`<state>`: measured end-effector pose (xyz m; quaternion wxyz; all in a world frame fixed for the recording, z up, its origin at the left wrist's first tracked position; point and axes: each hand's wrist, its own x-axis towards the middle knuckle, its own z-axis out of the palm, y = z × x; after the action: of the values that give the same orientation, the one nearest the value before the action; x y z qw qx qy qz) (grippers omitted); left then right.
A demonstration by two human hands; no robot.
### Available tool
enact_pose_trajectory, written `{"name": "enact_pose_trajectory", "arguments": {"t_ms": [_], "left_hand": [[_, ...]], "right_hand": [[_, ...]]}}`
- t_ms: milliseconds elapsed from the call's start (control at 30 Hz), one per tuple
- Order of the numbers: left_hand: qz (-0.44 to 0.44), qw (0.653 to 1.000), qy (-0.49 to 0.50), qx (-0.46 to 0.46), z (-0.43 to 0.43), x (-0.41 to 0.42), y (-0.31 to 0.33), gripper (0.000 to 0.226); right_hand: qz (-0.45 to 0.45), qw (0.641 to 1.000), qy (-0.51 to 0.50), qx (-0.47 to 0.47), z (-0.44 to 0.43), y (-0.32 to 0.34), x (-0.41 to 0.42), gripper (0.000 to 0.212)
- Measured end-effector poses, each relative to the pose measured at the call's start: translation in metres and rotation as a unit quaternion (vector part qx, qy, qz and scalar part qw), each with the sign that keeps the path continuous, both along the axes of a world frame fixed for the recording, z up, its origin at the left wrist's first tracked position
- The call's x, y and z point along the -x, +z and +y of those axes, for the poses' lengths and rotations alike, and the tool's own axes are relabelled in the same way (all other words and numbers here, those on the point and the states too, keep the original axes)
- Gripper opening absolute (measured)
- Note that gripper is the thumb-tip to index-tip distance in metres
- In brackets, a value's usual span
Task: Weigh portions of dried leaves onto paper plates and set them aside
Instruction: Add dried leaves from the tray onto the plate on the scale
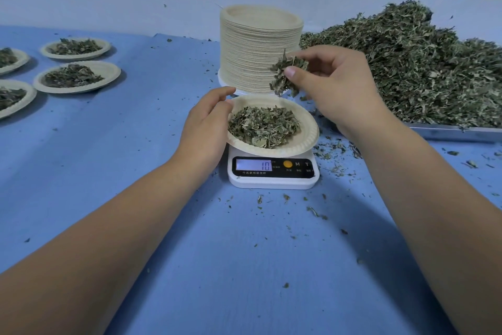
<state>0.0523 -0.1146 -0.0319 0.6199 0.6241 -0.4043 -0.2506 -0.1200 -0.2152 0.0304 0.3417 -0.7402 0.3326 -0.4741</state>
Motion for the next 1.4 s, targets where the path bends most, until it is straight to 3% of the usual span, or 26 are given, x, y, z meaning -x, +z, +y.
{"name": "enact_pose_trajectory", "arguments": {"t_ms": [100, 200, 300, 367, 567, 733, 800, 933, 1100, 1400], "left_hand": [[0.0, 1.0, 0.003, -0.005, 0.001, 0.001, 0.001, 0.033], [-0.001, 1.0, 0.004, -0.011, 0.001, 0.002, 0.003, 0.033], [-0.001, 1.0, 0.005, -0.012, 0.001, 0.001, 0.003, 0.032], [0.0, 1.0, 0.002, -0.012, 0.001, 0.001, 0.002, 0.033], [0.004, 1.0, 0.001, -0.012, -0.001, 0.0, -0.001, 0.029], [-0.003, 1.0, -0.001, -0.015, 0.0, -0.001, -0.001, 0.031], [-0.008, 1.0, -0.002, -0.014, -0.001, -0.001, -0.002, 0.031], [-0.019, 1.0, -0.005, -0.011, -0.001, -0.001, -0.003, 0.03], [-0.026, 1.0, -0.006, -0.003, 0.0, -0.001, -0.002, 0.032], [-0.009, 1.0, -0.004, 0.002, -0.001, -0.002, -0.003, 0.033]], "right_hand": [[-0.012, 1.0, -0.025, 0.005, -0.008, 0.0, 0.01, 0.019], [0.012, 0.991, -0.128, 0.041, -0.024, -0.001, 0.031, 0.02], [0.153, 0.958, -0.232, 0.073, -0.035, -0.012, 0.058, 0.025], [0.249, 0.936, -0.242, 0.064, -0.037, -0.023, 0.071, 0.032], [0.243, 0.94, -0.211, 0.115, -0.02, -0.025, 0.064, 0.027], [0.354, 0.908, -0.186, 0.127, -0.013, -0.027, 0.06, 0.03], [0.316, 0.925, -0.171, 0.126, -0.009, -0.026, 0.06, 0.026], [0.241, 0.961, -0.055, 0.125, 0.011, -0.02, 0.043, 0.019], [0.335, 0.936, 0.051, 0.092, 0.018, -0.006, 0.016, 0.037], [0.343, 0.931, 0.056, 0.116, 0.019, -0.003, -0.013, 0.007]]}}
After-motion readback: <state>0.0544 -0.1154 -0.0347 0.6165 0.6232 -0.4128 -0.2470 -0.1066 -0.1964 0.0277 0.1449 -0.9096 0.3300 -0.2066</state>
